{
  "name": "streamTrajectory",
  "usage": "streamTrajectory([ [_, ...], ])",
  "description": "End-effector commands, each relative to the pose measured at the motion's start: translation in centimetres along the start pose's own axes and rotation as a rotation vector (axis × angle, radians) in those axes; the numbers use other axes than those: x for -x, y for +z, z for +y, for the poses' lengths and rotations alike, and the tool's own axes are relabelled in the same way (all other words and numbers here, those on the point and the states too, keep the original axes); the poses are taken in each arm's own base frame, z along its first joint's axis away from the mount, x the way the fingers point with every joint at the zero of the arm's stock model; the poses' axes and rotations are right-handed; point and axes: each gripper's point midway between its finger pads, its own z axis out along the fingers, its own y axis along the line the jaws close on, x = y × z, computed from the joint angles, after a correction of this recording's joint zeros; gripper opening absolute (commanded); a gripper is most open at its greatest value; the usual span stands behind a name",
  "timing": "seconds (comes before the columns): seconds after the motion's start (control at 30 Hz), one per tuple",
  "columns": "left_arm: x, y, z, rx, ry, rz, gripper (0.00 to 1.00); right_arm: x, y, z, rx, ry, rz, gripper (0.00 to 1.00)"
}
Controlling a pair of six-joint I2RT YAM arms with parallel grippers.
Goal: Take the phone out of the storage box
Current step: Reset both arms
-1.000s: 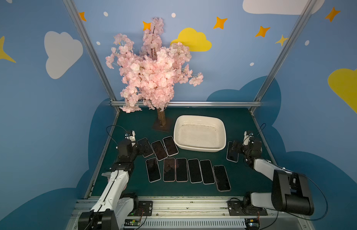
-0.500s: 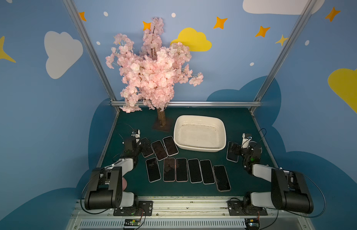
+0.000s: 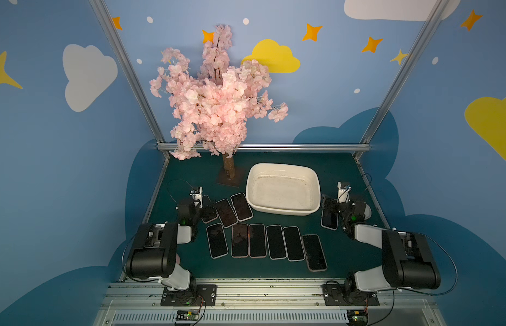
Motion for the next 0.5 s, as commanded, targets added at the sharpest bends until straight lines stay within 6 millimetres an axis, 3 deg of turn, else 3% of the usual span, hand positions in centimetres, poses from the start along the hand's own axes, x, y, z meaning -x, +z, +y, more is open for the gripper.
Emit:
streamTrajectory([
  [0.0, 1.79, -0.02, -0.25, -0.01, 0.027, -0.051, 1.0, -1.2, 0.36, -0.25, -0.035, -0.022, 0.06, 0.99],
  [0.47, 1.78, -0.12, -0.27, -0.009, 0.03, -0.055, 1.0, -1.21, 0.37, -0.15, -0.043, -0.033, 0.063, 0.99],
])
